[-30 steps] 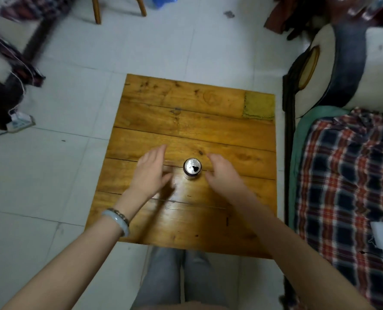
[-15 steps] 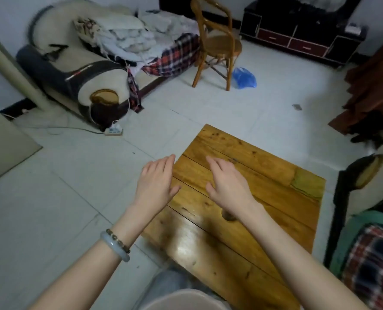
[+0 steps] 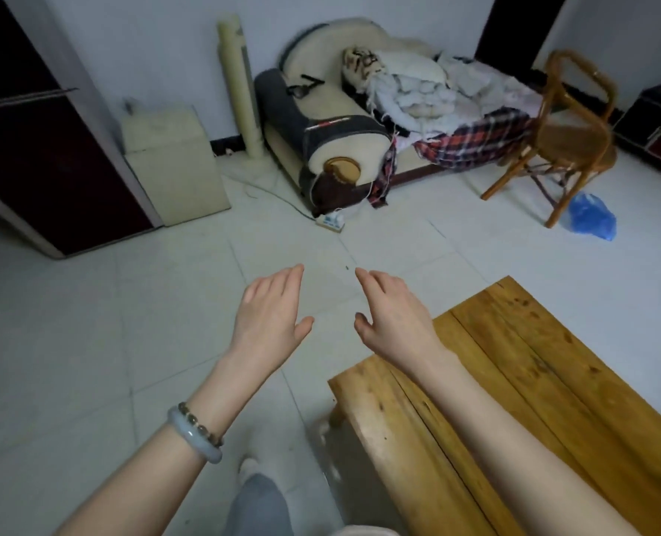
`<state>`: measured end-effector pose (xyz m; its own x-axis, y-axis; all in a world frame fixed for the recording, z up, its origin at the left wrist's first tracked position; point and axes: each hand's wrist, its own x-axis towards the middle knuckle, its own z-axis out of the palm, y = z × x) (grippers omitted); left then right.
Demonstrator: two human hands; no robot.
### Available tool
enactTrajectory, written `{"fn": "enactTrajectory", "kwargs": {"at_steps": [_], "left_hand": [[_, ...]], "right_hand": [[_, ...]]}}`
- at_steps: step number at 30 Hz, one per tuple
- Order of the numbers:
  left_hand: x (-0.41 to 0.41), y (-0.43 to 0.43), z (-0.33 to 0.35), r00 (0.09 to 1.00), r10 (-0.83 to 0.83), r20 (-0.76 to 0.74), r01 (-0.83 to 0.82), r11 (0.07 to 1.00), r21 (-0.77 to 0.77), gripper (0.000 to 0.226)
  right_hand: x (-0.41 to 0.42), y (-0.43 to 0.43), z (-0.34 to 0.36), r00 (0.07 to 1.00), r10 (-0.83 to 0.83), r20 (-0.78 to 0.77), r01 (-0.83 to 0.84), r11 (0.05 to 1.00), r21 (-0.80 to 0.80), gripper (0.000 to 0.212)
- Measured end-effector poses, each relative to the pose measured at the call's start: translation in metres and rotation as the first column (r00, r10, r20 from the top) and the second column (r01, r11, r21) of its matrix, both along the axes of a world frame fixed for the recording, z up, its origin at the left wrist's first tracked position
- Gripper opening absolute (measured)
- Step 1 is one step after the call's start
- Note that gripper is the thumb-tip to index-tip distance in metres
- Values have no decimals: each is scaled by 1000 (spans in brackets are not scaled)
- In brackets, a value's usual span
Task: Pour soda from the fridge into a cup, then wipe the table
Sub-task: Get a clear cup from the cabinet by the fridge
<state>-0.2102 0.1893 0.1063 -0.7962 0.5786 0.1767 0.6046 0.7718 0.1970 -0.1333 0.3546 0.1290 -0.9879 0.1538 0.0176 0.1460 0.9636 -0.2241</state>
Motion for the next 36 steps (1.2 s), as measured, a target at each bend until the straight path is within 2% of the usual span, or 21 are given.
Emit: {"fn": "enactTrajectory", "kwargs": {"at_steps": [10, 16, 26, 31, 36], "left_hand": [[-116, -129, 6, 994, 106, -6, -106, 994, -18, 76], [-172, -175, 3, 984, 175, 23, -175, 984, -24, 74], [-259, -199, -13, 962, 254, 102, -255, 967, -5, 74], [-332, -195, -18, 954, 286, 94, -287, 958, -1, 74], [-418, -186, -17, 928, 362, 87, -358, 932, -60, 73]], "right_hand": [[-141, -128, -4, 994, 104, -26, -105, 994, -32, 62], [-203, -173, -6, 994, 113, -4, -113, 992, -60, 62], [-303, -189, -18, 985, 172, 11, -171, 983, -72, 64], [-385, -183, -23, 976, 219, 3, -219, 974, -66, 63], [-484, -176, -19, 955, 295, -3, -295, 955, -38, 65]]}}
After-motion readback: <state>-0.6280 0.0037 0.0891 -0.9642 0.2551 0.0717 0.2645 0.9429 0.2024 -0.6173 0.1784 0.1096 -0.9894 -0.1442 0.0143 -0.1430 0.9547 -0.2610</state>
